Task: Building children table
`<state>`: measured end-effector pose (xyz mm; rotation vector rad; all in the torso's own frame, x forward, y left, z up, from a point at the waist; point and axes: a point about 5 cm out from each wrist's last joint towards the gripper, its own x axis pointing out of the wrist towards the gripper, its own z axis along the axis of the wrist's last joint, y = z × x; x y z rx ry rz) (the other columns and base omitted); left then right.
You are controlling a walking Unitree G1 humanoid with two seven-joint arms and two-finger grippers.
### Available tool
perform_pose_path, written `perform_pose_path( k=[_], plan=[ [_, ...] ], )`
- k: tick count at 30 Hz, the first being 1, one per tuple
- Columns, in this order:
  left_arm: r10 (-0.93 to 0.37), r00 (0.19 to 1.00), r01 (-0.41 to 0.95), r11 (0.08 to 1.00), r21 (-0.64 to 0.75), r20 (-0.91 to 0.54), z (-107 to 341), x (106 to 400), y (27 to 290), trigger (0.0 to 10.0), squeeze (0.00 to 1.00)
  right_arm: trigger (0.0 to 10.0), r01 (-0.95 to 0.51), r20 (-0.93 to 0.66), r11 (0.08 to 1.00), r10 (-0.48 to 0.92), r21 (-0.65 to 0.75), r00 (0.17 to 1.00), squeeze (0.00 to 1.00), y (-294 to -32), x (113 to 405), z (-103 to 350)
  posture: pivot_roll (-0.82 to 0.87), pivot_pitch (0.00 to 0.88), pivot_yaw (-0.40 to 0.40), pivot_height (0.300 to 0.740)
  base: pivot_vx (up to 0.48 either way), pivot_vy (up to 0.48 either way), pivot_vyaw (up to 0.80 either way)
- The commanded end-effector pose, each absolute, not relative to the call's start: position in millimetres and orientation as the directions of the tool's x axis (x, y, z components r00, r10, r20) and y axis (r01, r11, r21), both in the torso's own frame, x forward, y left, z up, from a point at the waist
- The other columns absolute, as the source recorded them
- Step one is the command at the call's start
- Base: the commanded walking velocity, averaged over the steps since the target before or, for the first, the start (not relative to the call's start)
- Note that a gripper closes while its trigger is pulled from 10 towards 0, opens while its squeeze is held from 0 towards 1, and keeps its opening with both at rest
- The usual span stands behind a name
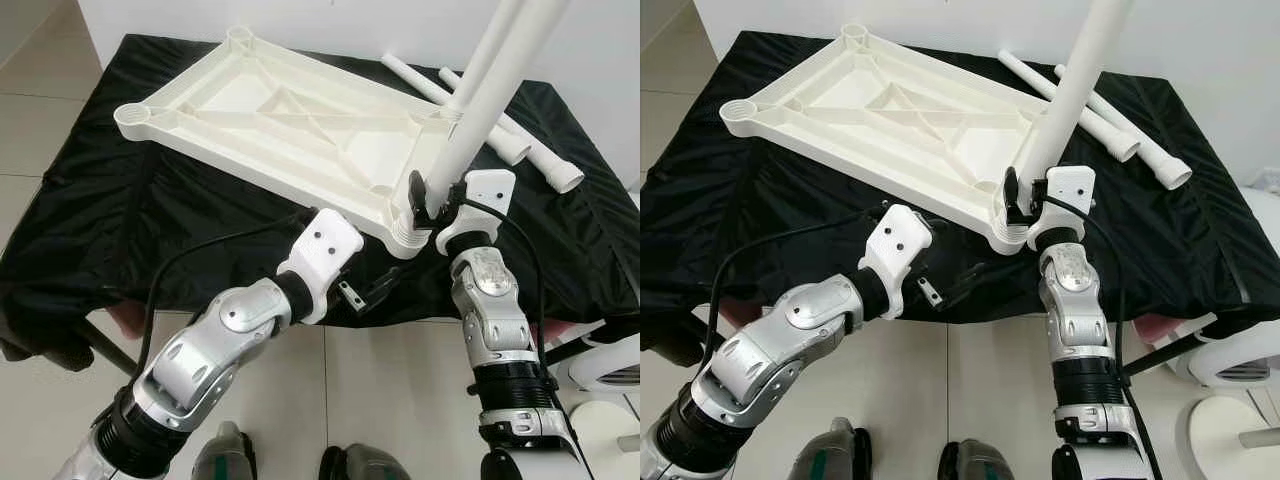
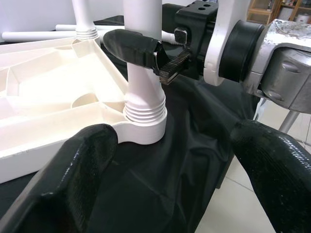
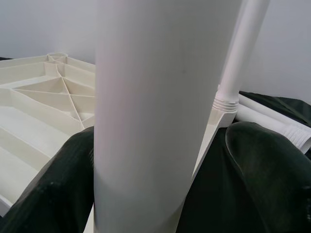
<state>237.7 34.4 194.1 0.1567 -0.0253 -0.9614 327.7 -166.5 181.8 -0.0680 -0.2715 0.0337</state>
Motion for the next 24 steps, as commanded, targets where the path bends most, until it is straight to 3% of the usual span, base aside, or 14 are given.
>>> perform_pose_path(
  k=[1,7,9,12,16,24],
  plan=[
    [-0.86,0.507,0.857,0.496,0.137,-0.058,194.4,232.8,32.0,10.0,0.0,10.0,-0.004,0.259,0.998,0.021,-0.064,0.966,0.0,-174.6,328.4,179.8,0.08,0.078,-0.092,0.74,0.0,0.0,0.0],
    [-0.86,0.507,0.858,0.496,0.136,-0.059,194.2,232.9,32.0,10.0,0.0,10.0,-0.126,0.215,0.985,0.15,-0.121,0.965,0.0,-161.4,328.4,171.9,0.08,0.076,-0.092,0.74,0.0,0.0,0.0],
    [-0.861,0.505,0.858,0.494,0.137,-0.06,194.3,232.7,31.6,10.0,0.0,10.0,-0.262,0.17,0.954,0.285,-0.146,0.943,0.0,-149.4,326.3,165.6,0.08,0.077,-0.094,0.74,0.0,0.0,0.0],
    [-0.861,0.505,0.859,0.494,0.137,-0.06,194.4,232.5,31.4,10.0,0.0,10.0,-0.279,0.174,0.948,0.304,-0.154,0.937,0.0,-148.6,325.7,165.9,0.08,0.077,-0.094,0.74,0.0,0.0,0.0],
    [-0.86,0.507,0.858,0.496,0.136,-0.06,194.5,232.5,31.7,10.0,0.0,10.0,-0.349,0.153,0.924,0.372,-0.155,0.916,0.0,-154.3,326.4,163.7,0.08,0.081,-0.095,0.74,0.0,0.0,0.0],
    [-0.859,0.509,0.857,0.498,0.133,-0.059,194.7,232.8,32.0,10.0,0.0,10.0,-0.404,0.155,0.902,0.426,-0.154,0.891,0.0,-190.3,339.8,168.9,0.08,0.087,-0.089,0.74,0.0,0.0,0.0]
  ],
)
